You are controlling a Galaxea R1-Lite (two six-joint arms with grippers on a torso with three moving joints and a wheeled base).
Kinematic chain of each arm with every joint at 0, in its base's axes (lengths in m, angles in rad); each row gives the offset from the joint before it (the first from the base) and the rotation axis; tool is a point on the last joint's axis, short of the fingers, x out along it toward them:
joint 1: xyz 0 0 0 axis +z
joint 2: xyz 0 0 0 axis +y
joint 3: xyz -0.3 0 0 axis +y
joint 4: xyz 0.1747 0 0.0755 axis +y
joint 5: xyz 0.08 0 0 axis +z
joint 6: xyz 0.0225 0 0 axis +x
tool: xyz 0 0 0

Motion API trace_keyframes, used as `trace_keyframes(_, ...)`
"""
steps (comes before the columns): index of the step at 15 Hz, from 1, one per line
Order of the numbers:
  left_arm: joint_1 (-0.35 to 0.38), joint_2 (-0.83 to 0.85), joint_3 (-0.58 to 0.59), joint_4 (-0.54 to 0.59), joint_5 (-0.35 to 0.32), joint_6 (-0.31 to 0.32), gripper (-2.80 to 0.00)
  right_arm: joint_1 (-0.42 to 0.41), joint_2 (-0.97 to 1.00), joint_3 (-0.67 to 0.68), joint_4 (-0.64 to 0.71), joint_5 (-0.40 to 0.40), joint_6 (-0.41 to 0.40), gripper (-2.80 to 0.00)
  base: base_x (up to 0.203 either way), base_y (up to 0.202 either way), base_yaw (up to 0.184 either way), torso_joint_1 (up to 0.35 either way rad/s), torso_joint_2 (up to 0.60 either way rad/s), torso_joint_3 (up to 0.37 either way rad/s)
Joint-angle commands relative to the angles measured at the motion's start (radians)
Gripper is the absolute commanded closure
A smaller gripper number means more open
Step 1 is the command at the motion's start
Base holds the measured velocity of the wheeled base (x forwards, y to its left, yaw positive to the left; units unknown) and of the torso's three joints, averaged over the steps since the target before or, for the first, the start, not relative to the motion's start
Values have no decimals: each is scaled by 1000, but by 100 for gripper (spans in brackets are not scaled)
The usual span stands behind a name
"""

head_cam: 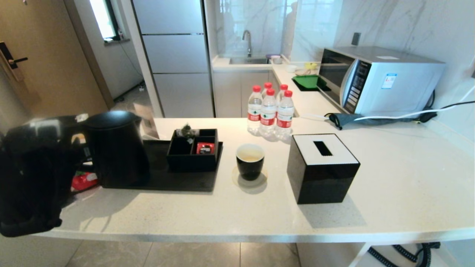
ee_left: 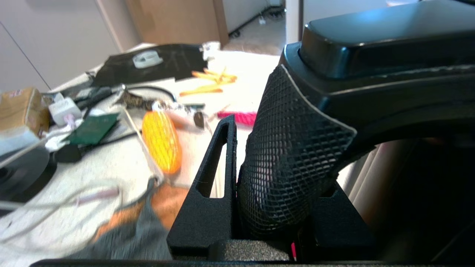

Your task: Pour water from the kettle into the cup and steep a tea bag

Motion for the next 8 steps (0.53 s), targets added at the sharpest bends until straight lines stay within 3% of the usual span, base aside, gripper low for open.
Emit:
trace_keyframes(1,4,51,-45,-46,1,1,0,0,1,0,0,1,0,0,0,0,0,0,0,0)
trace_keyframes(8,-16,140,-155,-46,2,-2,0,0,1,0,0,1,-1,0,0,0,0,0,0,0)
